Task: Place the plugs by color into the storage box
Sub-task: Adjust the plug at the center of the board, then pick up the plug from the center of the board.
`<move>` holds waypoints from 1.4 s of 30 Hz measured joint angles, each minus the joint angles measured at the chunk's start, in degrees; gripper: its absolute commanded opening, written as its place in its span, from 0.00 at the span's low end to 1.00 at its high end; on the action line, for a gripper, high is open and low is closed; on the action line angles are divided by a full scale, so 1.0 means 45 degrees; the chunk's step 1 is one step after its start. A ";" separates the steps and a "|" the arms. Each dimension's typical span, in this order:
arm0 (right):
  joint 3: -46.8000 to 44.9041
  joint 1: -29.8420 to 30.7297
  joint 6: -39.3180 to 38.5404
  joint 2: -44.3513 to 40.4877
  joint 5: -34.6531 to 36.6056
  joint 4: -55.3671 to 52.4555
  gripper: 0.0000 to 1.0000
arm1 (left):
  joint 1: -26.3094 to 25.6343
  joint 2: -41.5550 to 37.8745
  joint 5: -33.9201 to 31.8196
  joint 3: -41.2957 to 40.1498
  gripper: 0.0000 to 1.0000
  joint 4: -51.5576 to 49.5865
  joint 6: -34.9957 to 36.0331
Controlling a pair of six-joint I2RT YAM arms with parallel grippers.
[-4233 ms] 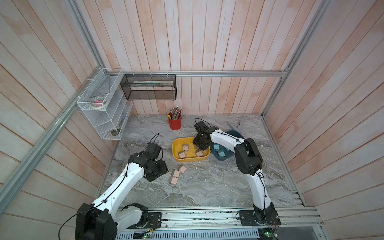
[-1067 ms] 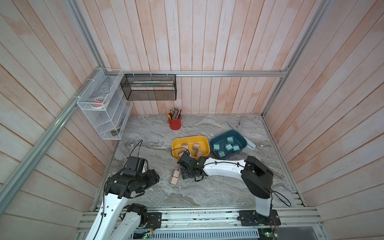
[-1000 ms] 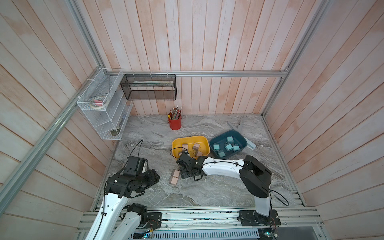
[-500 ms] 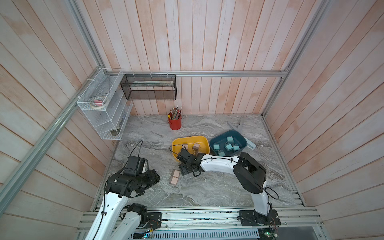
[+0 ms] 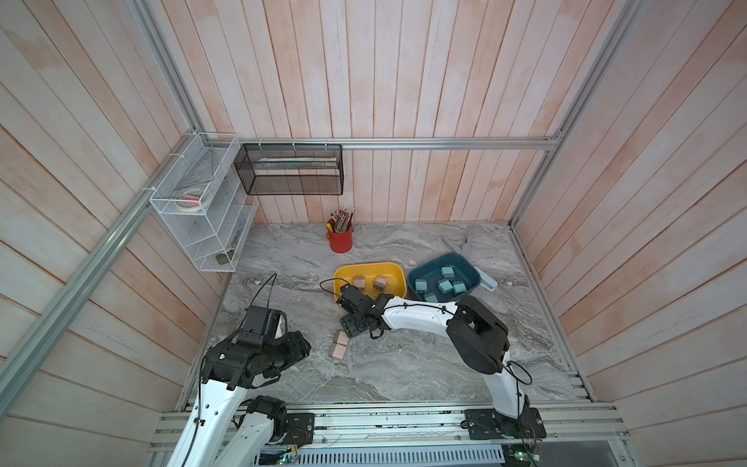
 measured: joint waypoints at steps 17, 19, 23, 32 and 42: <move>-0.0044 0.1069 0.0335 0.0000 0.0068 -0.0151 0.72 | 0.0000 -0.0097 0.0335 -0.0189 0.69 0.0136 -0.0296; -0.0044 0.0971 0.0374 0.0000 0.0058 -0.0160 0.75 | 0.0000 -0.0141 0.0359 -0.0204 0.69 0.0131 -0.0301; -0.0044 0.0675 0.0525 0.0000 0.0019 -0.0175 0.77 | 0.0000 -0.0146 0.0374 -0.0214 0.69 0.0131 -0.0301; -0.0039 0.0384 0.0656 0.0146 -0.0529 0.0126 0.73 | 0.0000 -0.0087 0.0374 -0.0233 0.69 0.0146 -0.0296; -0.0029 0.0393 0.0709 0.0097 -0.1035 0.0262 0.40 | 0.0000 0.0136 0.0389 -0.0248 0.69 0.0427 -0.0291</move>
